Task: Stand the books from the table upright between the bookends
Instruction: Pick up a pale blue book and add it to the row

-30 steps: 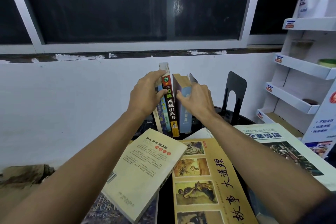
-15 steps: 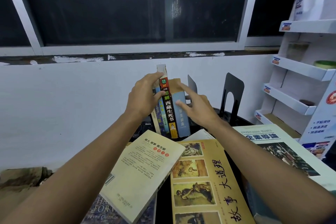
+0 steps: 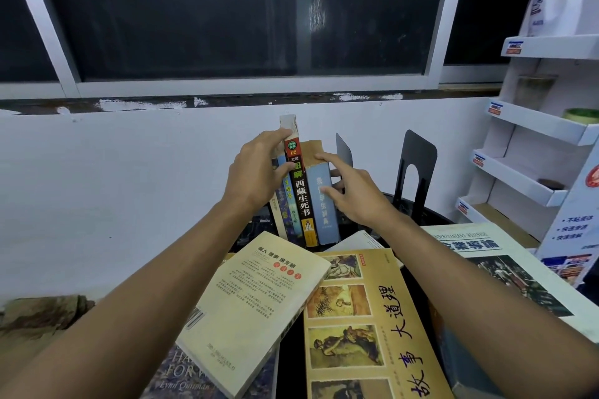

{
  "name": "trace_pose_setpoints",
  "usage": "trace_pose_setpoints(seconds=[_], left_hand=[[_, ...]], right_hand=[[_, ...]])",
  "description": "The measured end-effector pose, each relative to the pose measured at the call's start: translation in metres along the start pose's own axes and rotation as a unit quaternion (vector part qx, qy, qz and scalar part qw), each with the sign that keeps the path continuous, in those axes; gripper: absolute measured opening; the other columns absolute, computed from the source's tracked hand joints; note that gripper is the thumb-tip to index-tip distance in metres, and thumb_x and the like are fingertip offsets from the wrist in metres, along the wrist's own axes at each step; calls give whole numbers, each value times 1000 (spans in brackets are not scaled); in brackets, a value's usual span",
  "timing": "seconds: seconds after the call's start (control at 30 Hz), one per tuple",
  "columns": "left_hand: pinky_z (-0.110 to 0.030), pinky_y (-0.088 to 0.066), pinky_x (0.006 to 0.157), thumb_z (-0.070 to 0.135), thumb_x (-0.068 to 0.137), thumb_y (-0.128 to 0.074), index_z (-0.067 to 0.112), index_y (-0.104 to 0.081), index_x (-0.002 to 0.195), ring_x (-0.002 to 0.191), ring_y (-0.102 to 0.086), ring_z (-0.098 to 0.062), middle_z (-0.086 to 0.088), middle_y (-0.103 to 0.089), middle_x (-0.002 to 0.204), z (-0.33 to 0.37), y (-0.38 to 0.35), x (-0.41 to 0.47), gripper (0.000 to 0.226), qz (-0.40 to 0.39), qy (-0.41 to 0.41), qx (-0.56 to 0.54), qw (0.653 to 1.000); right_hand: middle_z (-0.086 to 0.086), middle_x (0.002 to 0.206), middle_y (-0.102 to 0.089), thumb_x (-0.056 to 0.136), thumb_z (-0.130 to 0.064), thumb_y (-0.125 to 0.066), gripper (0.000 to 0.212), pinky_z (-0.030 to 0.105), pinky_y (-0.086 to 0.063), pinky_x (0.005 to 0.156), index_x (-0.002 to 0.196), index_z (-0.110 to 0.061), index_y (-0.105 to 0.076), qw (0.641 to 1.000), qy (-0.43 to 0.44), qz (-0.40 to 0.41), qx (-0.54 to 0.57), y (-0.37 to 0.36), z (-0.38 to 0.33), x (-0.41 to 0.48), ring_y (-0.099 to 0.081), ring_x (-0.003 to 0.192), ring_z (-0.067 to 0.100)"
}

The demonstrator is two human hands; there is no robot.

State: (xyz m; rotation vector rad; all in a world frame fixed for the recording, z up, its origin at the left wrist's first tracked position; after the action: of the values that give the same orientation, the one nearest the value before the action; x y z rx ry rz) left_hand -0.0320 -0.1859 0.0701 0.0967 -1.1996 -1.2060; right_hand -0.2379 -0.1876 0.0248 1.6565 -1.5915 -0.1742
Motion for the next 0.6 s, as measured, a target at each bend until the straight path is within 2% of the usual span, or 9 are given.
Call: trace_pose_setpoints(seconds=[0.1, 0.2, 0.3, 0.4, 0.47, 0.53, 0.6], left_hand=[[-47, -57, 92, 25, 90, -74, 26, -49, 143, 127, -53, -18, 2, -56, 144, 0, 2, 0, 59, -17, -2, 3, 1000], [-49, -57, 92, 24, 90, -73, 28, -44, 146, 130, -50, -18, 2, -52, 146, -1, 6, -2, 63, -53, -5, 7, 999], [-47, -51, 101, 26, 91, -72, 27, -41, 149, 135, -42, -19, 2, -47, 150, -1, 13, -9, 66, -59, -17, 32, 998], [-37, -44, 105, 28, 92, -70, 26, -41, 149, 137, -38, -15, 5, -43, 151, -1, 24, -25, 63, -38, -29, 33, 998], [-33, -43, 102, 31, 94, -68, 25, -45, 146, 134, -39, -13, 6, -44, 147, -4, 32, -40, 57, -35, -27, 33, 998], [-34, -46, 103, 34, 94, -67, 26, -52, 141, 130, -44, -12, 6, -48, 142, -10, 40, -57, 50, -59, -18, 41, 997], [-37, -48, 103, 37, 94, -66, 27, -57, 136, 125, -49, -11, 7, -51, 138, -18, 48, -75, 44, -93, 3, 46, 995]], right_hand=[[2, 124, -61, 100, -16, -62, 58, 18, -58, 64, 148, -38, -39, 1000, -5, -15, -4, 3, -1, 1, -68, 93, 10], [6, 133, -58, 98, -21, -64, 63, 24, -60, 73, 150, -42, -35, 999, -10, -42, -13, 8, -3, 0, -68, 100, 14], [6, 142, -52, 97, -29, -66, 72, 33, -55, 93, 154, -45, -26, 997, -6, -61, -44, 15, -8, -4, -60, 117, 18], [2, 144, -40, 95, -37, -67, 76, 38, -46, 107, 156, -39, -22, 995, -7, -37, -91, 21, -16, -15, -46, 131, 17], [-5, 139, -35, 95, -38, -67, 67, 38, -48, 106, 152, -32, -33, 996, -3, -13, -93, 23, -23, -26, -45, 125, 12], [-10, 127, -36, 94, -40, -67, 52, 34, -52, 99, 141, -28, -47, 994, 2, -8, -109, 23, -32, -42, -48, 113, 5], [-13, 114, -42, 93, -43, -67, 39, 26, -50, 88, 126, -25, -58, 991, 3, -25, -131, 20, -40, -60, -51, 100, 1]])
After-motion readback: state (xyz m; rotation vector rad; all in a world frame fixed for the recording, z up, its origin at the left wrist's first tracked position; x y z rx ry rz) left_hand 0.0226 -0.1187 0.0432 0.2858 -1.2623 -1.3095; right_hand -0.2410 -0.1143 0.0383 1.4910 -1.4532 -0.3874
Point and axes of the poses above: each hand's wrist, its own x-axis towards the middle knuckle, its own y-axis out of the back of the hand, z = x × y, the point moved 1 cm from there along x, towards the middle knuckle
